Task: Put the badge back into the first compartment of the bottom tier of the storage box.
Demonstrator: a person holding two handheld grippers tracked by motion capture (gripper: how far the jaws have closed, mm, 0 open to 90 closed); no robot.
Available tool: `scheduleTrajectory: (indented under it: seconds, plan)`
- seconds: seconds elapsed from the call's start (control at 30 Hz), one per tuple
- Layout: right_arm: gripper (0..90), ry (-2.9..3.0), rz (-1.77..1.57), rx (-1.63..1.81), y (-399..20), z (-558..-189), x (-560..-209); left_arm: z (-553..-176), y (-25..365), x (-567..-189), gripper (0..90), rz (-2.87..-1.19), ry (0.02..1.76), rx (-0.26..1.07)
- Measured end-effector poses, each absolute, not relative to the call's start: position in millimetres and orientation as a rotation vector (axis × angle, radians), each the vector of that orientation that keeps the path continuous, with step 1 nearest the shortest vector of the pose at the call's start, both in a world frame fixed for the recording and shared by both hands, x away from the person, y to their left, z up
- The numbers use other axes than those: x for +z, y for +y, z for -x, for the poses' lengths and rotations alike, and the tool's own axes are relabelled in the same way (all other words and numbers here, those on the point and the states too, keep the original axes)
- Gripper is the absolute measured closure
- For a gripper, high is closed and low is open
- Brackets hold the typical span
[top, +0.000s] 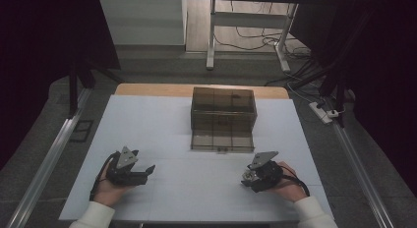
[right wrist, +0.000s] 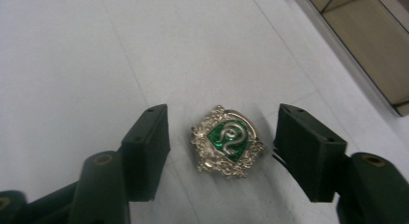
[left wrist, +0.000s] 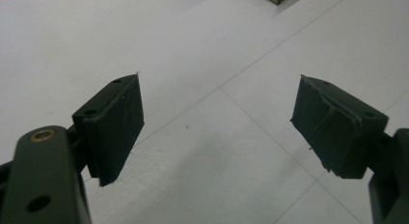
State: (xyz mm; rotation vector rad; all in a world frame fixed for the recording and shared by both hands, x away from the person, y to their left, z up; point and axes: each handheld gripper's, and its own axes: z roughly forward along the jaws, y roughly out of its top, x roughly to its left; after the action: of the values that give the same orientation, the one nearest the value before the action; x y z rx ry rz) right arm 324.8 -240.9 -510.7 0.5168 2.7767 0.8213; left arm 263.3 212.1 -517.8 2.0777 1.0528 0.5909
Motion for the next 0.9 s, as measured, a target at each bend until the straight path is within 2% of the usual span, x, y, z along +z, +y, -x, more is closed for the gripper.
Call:
scheduleTrajectory:
  seconds: [0.33, 0.5, 0.53, 0.7, 0.83, 0.9]
  plan:
    - [55.1, 2.811, -0.588, 0.822, -243, -330, -509, -264, 214, -518, 18.3, -2.062, 1.064, 0.589]
    - [57.7, 2.813, -0.621, 0.811, -244, -332, -507, -263, 216, -518, 18.4, -2.058, 1.065, 0.594]
    - [63.6, 2.812, -0.613, 0.836, -245, -334, -505, -262, 216, -518, 18.4, -2.057, 1.065, 0.594]
    - [68.1, 2.802, -0.638, 0.878, -249, -335, -501, -264, 216, -519, 18.4, -2.06, 1.068, 0.593]
    - [79.9, 2.751, -0.673, 0.912, -253, -335, -494, -263, 216, -519, 18.4, -2.061, 1.065, 0.595]
    - [80.7, 2.744, -0.688, 0.926, -255, -337, -493, -263, 215, -519, 18.4, -2.068, 1.063, 0.597]
